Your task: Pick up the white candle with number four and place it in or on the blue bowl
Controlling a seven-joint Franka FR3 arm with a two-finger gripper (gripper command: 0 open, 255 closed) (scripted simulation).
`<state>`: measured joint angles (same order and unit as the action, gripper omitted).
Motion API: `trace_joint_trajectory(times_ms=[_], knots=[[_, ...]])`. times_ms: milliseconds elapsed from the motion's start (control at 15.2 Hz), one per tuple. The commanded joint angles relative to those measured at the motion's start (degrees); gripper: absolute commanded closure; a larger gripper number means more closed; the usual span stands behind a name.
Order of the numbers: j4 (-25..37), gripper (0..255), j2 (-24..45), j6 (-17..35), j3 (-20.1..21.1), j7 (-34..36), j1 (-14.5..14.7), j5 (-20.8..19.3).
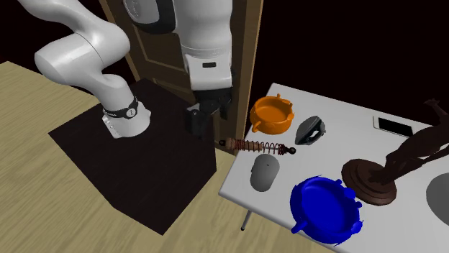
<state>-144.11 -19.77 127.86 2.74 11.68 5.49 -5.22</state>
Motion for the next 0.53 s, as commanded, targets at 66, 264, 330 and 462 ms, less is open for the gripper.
trace_joint_trajectory(times_ms=[66,264,330,462], knots=[[1.95,0,6.80,6.09,1.45,2.01,0.35,-1.31],[4.37,0,13.34,11.20,2.59,4.19,0.44,-3.50],[5.35,0,15.54,12.74,2.91,5.04,0.49,-4.42],[7.56,0,19.98,15.54,3.42,6.90,0.66,-6.54]])
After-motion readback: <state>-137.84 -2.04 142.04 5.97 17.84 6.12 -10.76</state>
